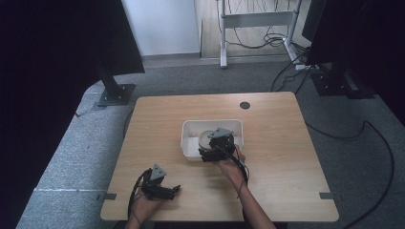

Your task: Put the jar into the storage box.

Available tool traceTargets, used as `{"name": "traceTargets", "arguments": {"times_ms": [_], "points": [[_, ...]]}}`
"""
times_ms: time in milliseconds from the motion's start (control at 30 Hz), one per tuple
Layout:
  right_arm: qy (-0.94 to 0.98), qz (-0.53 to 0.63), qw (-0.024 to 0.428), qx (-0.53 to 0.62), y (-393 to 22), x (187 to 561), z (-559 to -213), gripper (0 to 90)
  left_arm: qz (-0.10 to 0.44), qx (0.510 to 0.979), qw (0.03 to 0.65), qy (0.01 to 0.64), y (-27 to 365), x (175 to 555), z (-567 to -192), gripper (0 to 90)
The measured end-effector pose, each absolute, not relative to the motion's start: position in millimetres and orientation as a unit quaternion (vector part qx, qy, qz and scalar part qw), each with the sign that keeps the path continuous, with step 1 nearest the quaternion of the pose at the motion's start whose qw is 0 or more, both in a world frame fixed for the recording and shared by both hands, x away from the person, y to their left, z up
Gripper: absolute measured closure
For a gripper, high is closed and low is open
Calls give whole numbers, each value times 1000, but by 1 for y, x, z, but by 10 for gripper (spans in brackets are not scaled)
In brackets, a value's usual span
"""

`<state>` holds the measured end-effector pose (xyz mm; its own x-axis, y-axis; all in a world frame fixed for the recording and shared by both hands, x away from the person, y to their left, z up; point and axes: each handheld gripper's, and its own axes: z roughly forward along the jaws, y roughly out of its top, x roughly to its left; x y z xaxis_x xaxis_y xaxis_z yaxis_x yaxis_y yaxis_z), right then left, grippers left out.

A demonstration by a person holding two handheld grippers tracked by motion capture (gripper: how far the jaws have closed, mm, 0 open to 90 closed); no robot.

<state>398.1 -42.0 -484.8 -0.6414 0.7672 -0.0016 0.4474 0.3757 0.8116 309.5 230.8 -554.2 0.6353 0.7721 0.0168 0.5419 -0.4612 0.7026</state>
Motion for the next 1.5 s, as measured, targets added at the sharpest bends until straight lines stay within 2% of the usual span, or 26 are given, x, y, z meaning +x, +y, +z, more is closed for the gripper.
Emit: {"name": "traceTargets", "arguments": {"times_ms": [933,1500], "points": [[808,379,195,407,-31,421,-519,95,169,838,340,392,231,309,-554,6],[805,376,173,424,-33,425,-526,72,170,837,341,392,231,309,-554,6]]}}
